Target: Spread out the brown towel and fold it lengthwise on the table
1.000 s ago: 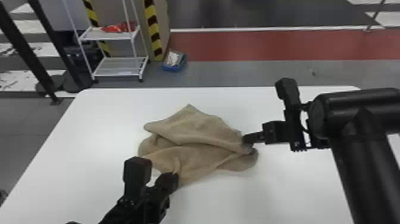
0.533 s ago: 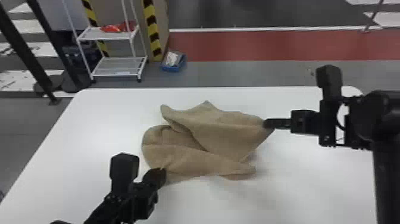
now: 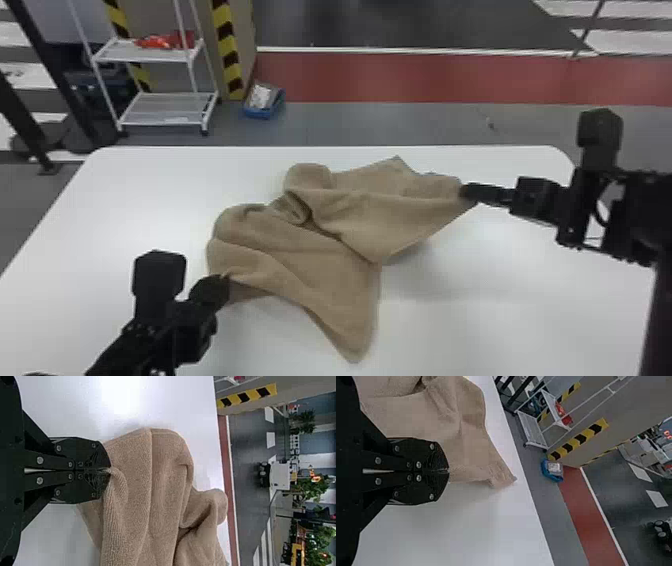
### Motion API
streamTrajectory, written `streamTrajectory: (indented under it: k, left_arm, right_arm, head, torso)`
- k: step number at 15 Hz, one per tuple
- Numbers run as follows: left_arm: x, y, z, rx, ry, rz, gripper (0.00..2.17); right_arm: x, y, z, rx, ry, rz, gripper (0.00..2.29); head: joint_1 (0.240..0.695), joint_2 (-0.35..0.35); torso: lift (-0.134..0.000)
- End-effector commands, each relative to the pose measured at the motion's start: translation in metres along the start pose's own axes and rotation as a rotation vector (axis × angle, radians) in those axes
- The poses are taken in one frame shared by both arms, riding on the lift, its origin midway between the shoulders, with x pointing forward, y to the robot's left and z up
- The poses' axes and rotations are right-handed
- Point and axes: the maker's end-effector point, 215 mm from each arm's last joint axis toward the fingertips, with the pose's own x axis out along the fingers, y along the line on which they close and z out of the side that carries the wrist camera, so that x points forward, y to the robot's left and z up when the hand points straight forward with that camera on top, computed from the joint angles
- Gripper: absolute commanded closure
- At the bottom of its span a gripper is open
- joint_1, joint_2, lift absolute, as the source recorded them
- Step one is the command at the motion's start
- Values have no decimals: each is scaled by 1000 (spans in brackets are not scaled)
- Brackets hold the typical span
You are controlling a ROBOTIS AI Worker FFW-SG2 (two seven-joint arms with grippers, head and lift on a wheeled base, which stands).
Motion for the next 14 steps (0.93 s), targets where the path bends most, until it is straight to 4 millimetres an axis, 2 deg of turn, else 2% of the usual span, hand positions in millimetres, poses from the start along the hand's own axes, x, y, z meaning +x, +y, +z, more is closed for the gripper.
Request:
streamTrajectory:
  k: [1, 6, 8, 9, 10, 11, 12, 14]
  left_arm:
    - [3, 13, 8, 20, 0, 32, 1713]
    - [29, 33, 32, 35, -21, 99, 1710]
    - [41, 39, 41, 48, -37, 138, 1642]
    - [44, 42, 52, 54, -74, 158, 1119]
    - [43, 43, 59, 55, -102, 160, 313]
    - [38, 46, 57, 51, -104, 165, -2]
    - [30, 51, 54, 46, -106, 171, -2]
    - [12, 60, 51, 35, -119, 185, 33]
  right_arm:
    - [-10, -13, 0, 21, -30, -10, 1507]
    - [-45, -41, 1, 43, -79, -52, 1507]
    - [-47, -41, -1, 41, -76, -52, 1507]
    - [-47, -41, -3, 45, -72, -54, 1507]
    - [-48, -43, -2, 43, -74, -58, 1507]
    - [-48, -41, -4, 44, -73, -54, 1507]
    - [-48, -40, -7, 47, -70, -46, 1507]
    - [-53, -50, -10, 50, -77, -73, 1507]
  head:
    - [695, -14]
    - [695, -35]
    - [695, -41]
    - [695, -41]
    - [695, -40]
    - [695, -39]
    - [695, -40]
    - [695, -34]
  torso:
    - [-124]
    - [-124]
    - [-124]
    - [-124]
    - [-124]
    - [-124]
    - [-124]
    - [-124]
